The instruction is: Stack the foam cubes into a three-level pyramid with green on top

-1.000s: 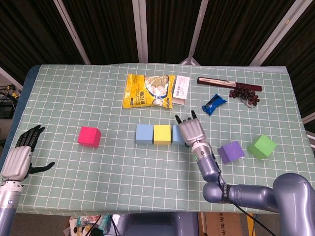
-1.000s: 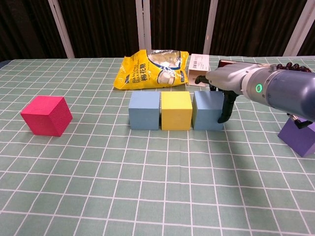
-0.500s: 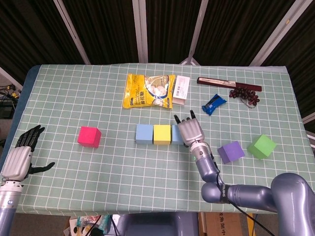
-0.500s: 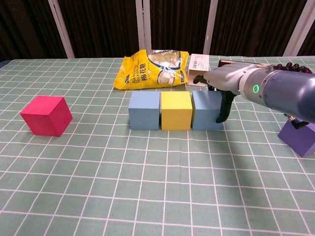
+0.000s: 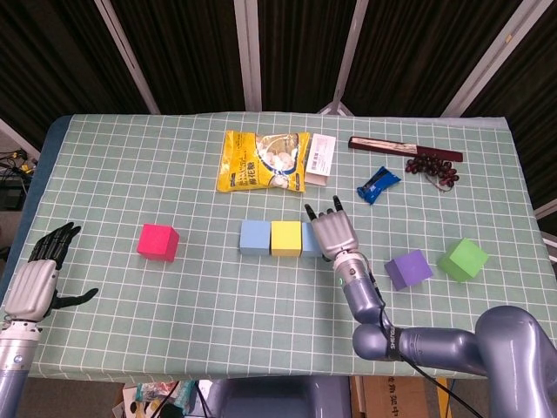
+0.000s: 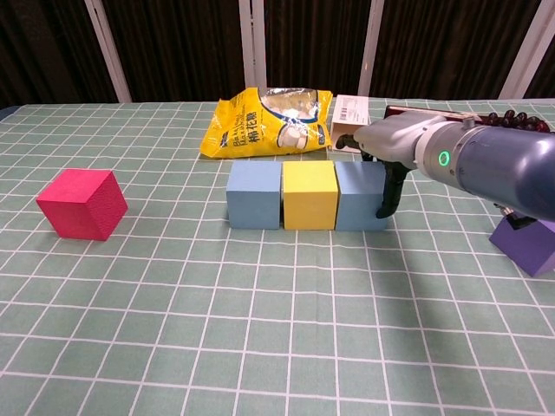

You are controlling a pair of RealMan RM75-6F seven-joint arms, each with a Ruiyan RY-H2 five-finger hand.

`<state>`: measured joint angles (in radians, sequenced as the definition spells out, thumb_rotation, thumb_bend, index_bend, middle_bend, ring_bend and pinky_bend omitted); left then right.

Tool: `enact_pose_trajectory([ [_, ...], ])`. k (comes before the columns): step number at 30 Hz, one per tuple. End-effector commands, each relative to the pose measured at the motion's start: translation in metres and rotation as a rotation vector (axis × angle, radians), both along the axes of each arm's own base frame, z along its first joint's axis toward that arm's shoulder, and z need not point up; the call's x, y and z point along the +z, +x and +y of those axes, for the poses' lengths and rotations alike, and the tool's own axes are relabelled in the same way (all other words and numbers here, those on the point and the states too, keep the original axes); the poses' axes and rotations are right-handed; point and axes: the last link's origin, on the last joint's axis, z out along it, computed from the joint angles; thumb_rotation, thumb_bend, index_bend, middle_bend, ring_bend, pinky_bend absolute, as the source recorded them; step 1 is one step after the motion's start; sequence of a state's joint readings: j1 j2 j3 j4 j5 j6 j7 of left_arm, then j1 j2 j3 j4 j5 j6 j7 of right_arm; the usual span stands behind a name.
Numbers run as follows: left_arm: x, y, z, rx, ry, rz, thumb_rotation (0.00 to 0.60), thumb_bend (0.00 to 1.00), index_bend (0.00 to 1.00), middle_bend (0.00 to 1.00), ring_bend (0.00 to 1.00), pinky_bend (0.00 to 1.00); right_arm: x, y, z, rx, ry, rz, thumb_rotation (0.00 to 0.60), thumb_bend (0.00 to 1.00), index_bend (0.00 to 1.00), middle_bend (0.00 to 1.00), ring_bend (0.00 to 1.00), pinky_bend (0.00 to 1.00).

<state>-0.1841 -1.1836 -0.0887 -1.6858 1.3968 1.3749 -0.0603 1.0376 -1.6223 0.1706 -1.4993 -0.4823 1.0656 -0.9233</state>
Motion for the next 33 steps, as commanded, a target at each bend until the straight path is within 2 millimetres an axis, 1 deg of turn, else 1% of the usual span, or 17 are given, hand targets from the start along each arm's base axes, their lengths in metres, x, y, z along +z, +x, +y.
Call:
enact_pose_trajectory([
  [1,0.0001,-0.0002,-0.0001,0.001,0.0,-0.002,0.6,0.08,0.0,0.0,0.0,0.0,-0.0006,0.0005,-0.0001,0.0,-0.001,0.001,0.6,0.23,0.0,0.44,0.31,0.0],
  [17,0.0006,-0.0005,-0.0001,0.003,-0.006,-0.005,0.6,0.08,0.0,0.0,0.0,0.0,-0.0037,0.0006,0.001,-0.009,-0.002,0.005,0.6,0.23,0.0,0.44,0.31,0.0],
  [20,0.0007,-0.0004,-0.0002,0.003,-0.005,-0.006,0.6,0.08,0.0,0.0,0.0,0.0,-0.0034,0.0012,0.0012,-0.01,-0.004,0.004,0.6,0.23,0.0,0.36,0.29,0.0],
  [22,0.0007,-0.0005,-0.0002,0.003,-0.005,-0.005,0.6,0.08,0.0,0.0,0.0,0.0,-0.003,0.0015,0.0013,-0.011,-0.005,0.004,0.6,0.23,0.0,0.26,0.23,0.0],
  [23,0.0006,-0.0004,-0.0002,0.003,-0.005,-0.005,0.6,0.08,0.0,0.0,0.0,0.0,-0.0027,0.0015,0.0015,-0.012,-0.006,0.004,0.6,0.23,0.0,0.23,0.21,0.0],
  [24,0.0007,-0.0005,-0.0002,0.003,-0.005,-0.005,0.6,0.08,0.0,0.0,0.0,0.0,-0.0024,0.0013,0.0018,-0.014,-0.005,0.005,0.6,0.23,0.0,0.18,0.17,0.0],
  [27,0.0009,-0.0005,0.0,0.003,-0.004,-0.006,0.6,0.08,0.0,0.0,0.0,0.0,-0.0013,0.0003,0.0029,-0.022,-0.006,0.014,0.6,0.23,0.0,0.09,0.1,0.0],
  [31,0.0012,-0.0005,0.0001,0.002,-0.002,-0.006,0.6,0.08,0.0,0.0,0.0,0.0,-0.0001,-0.0007,0.0044,-0.038,-0.011,0.018,0.6,0.23,0.0,0.01,0.06,0.0],
  [33,0.0014,-0.0006,0.0,0.001,-0.002,-0.005,0.6,0.08,0.0,0.0,0.0,0.0,0.0009,-0.0004,0.0052,-0.039,-0.015,0.017,0.6,0.23,0.0,0.0,0.05,0.0],
])
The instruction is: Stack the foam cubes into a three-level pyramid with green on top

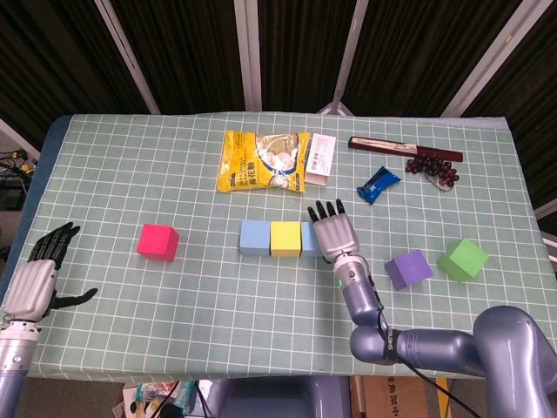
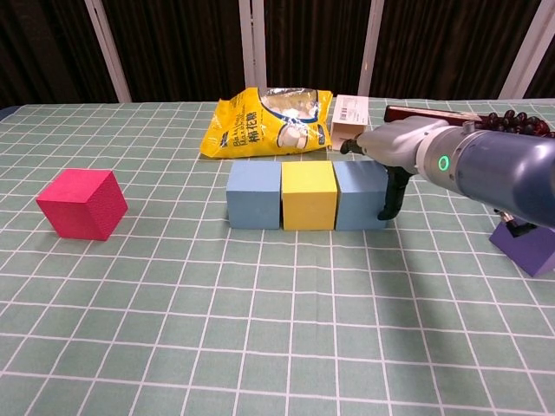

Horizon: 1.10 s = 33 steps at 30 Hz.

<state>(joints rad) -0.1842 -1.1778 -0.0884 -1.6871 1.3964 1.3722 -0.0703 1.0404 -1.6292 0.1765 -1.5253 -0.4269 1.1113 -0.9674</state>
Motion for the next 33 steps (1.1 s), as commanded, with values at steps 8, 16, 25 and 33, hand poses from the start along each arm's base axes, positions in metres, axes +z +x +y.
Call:
enact_pose_trajectory([
  [8,0.0,-0.001,0.0,0.002,0.004,0.0,0.6,0.08,0.0,0.0,0.0,0.0,0.013,0.002,0.009,-0.012,-0.017,-0.035,0.6,0.23,0.0,0.0,0.02,0.0],
  [16,0.001,0.0,-0.001,-0.005,0.012,0.005,0.6,0.08,0.0,0.0,0.0,0.0,0.042,-0.004,0.034,-0.024,-0.021,-0.099,0.6,0.23,0.0,0.01,0.02,0.0],
  [25,0.0,0.002,-0.001,-0.024,0.021,0.018,0.6,0.08,0.0,0.0,0.0,0.0,0.071,-0.029,0.062,-0.049,-0.03,-0.145,0.6,0.23,0.0,0.08,0.02,0.0],
  [33,-0.002,0.004,0.0,-0.032,0.023,0.023,0.6,0.08,0.0,0.0,0.0,0.0,0.074,-0.041,0.075,-0.088,0.0,-0.177,0.6,0.23,0.0,0.15,0.04,0.0],
])
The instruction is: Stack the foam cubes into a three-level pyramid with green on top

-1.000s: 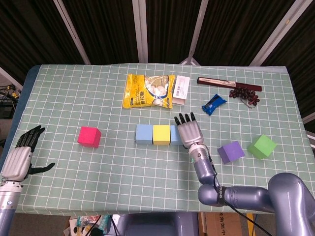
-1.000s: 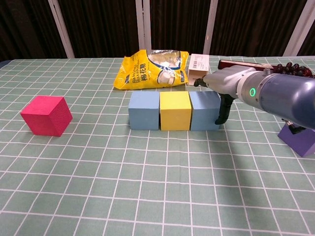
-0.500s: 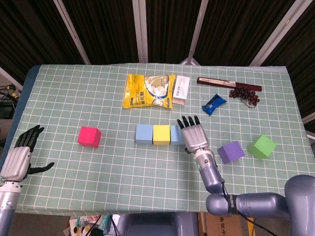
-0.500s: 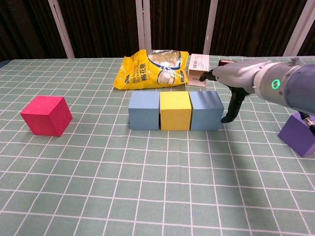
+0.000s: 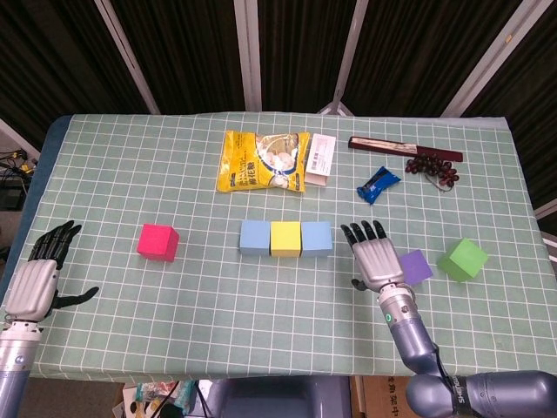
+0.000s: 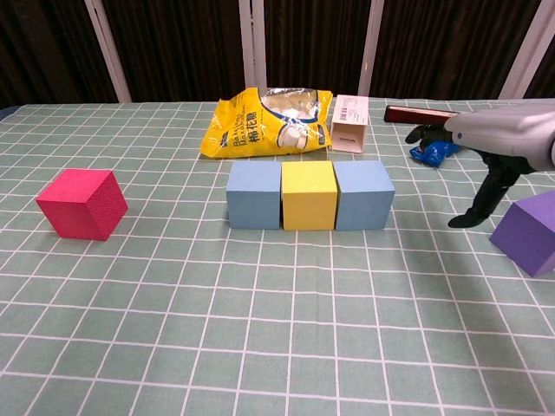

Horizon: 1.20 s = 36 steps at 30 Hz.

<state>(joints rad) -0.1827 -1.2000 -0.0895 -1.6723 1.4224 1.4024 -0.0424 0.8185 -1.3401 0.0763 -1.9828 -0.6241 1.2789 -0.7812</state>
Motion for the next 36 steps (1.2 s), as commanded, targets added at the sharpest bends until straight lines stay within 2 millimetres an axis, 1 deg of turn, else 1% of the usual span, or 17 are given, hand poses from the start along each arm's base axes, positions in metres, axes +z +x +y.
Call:
enact_pose_trajectory([
  [1,0.0,0.0,0.0,-0.002,0.001,0.001,0.6,0.08,0.0,0.0,0.0,0.0,-0.002,-0.004,0.004,-0.017,0.017,-0.008,0.6,0.23,0.0,0.16,0.05,0.0],
  [6,0.0,0.0,0.0,-0.003,0.001,0.002,0.6,0.08,0.0,0.0,0.0,0.0,-0.009,-0.009,0.007,-0.037,0.039,-0.02,0.6,0.23,0.0,0.22,0.06,0.0],
  [10,0.0,0.0,0.0,-0.002,0.002,0.001,0.6,0.08,0.0,0.0,0.0,0.0,-0.015,-0.01,0.009,-0.039,0.052,-0.02,0.6,0.23,0.0,0.23,0.07,0.0],
  [22,0.0,-0.001,0.0,0.003,-0.003,0.0,0.6,0.08,0.0,0.0,0.0,0.0,-0.029,-0.005,0.005,-0.038,0.067,-0.027,0.6,0.23,0.0,0.23,0.07,0.0],
  [28,0.0,-0.001,0.0,0.005,-0.008,-0.001,0.6,0.08,0.0,0.0,0.0,0.0,-0.031,-0.005,0.001,-0.043,0.059,-0.031,0.6,0.23,0.0,0.23,0.07,0.0],
  [36,0.0,-0.001,0.0,0.004,-0.012,-0.001,0.6,0.08,0.0,0.0,0.0,0.0,-0.036,-0.001,0.001,-0.036,0.065,-0.051,0.6,0.23,0.0,0.23,0.07,0.0],
])
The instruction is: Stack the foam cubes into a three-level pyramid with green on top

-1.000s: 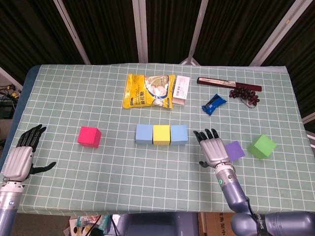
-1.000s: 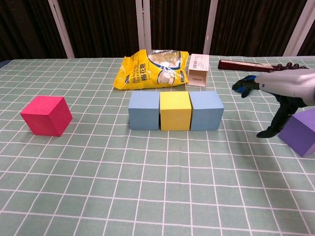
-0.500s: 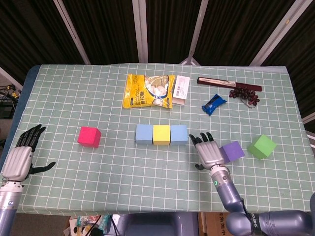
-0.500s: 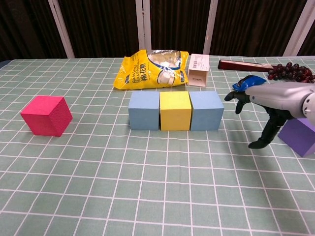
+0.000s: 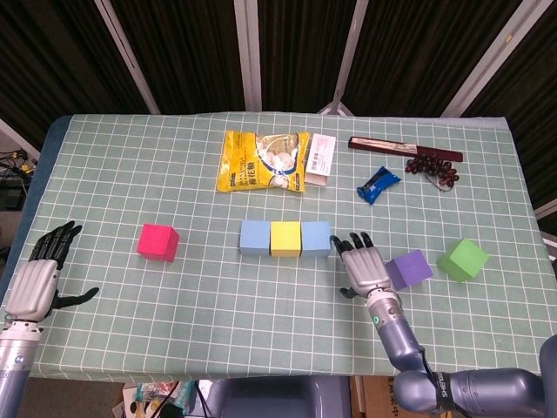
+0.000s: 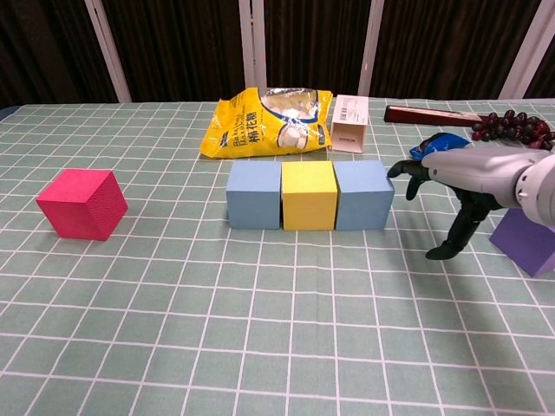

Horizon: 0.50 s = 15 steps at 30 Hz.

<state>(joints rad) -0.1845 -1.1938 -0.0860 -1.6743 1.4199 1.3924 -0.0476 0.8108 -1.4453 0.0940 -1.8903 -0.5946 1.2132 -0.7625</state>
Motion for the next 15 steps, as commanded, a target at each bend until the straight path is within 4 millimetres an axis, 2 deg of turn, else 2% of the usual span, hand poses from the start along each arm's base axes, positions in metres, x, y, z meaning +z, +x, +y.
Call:
enact_pose_trajectory([
  [1,-0.0001,0.0,-0.0001,0.0,-0.001,0.0,0.6,0.08,0.0,0.0,0.0,0.0,-0.0024,0.0014,-0.0002,0.001,0.0,-0.011,0.6,0.23,0.0,0.23,0.07,0.0],
  [15,0.0001,-0.0001,0.0,0.001,-0.003,-0.002,0.6,0.08,0.0,0.0,0.0,0.0,-0.0076,0.0043,-0.002,0.006,-0.007,-0.026,0.6,0.23,0.0,0.23,0.09,0.0],
])
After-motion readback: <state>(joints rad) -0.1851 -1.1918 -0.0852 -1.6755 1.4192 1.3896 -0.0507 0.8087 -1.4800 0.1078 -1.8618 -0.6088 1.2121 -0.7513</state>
